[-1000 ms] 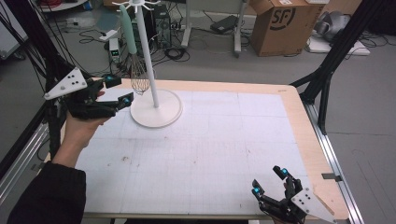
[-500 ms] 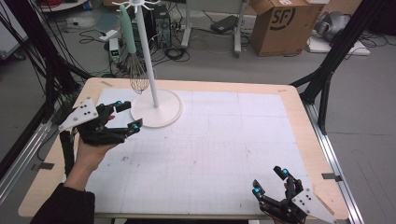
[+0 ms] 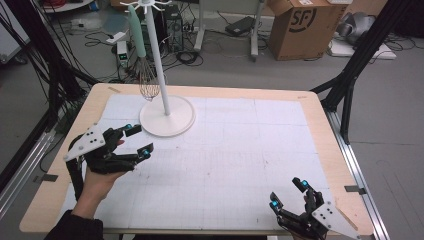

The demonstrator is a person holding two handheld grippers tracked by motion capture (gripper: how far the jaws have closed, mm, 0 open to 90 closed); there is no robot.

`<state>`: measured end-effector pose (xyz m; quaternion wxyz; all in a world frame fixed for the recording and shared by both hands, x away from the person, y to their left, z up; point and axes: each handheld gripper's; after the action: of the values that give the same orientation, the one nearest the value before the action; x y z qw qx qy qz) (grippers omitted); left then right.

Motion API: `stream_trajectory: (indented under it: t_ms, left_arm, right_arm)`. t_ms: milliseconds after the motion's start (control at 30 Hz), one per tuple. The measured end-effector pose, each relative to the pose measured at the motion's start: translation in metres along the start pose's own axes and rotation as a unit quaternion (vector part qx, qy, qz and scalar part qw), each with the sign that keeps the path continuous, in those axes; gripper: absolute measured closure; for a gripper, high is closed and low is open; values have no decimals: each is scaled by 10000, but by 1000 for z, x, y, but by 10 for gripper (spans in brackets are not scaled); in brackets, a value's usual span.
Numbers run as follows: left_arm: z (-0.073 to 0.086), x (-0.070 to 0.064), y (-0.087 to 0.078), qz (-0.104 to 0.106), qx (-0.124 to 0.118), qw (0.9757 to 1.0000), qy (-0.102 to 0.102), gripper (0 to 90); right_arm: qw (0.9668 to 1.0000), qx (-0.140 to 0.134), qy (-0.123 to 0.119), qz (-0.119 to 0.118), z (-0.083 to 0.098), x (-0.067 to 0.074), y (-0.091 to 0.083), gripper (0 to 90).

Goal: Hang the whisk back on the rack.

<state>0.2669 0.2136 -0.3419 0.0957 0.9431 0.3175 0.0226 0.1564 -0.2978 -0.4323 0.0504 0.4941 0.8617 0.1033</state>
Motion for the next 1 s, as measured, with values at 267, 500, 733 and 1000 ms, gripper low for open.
stream_trajectory:
  t_ms: [267,500,733,1000]
  left_arm:
    - [26,-13,-11,-43,73,9998,-186,288]
    - [38,-19,-16,-131,64,9996,-258,290]
    - [43,-28,-24,-104,-184,9993,-316,286]
    - [54,-34,-29,-67,-47,9995,-310,243]
  right_arm:
    - [10000,-53,52,12,-1,0,-1,166]
    - [9999,-77,72,31,-2,-1,-1,166]
    - [9999,-25,97,15,0,-2,3,165]
    - [9999,-38,101,-29,0,-3,4,165]
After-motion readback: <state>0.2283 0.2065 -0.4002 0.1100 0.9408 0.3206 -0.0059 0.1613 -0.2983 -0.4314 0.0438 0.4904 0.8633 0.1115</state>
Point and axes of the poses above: each handheld gripper's, and its own axes: y roughly forward along the jaws, z roughly out of its underside, x roughly to its left, and after that the axes turned 15 degrees about -x, right-handed
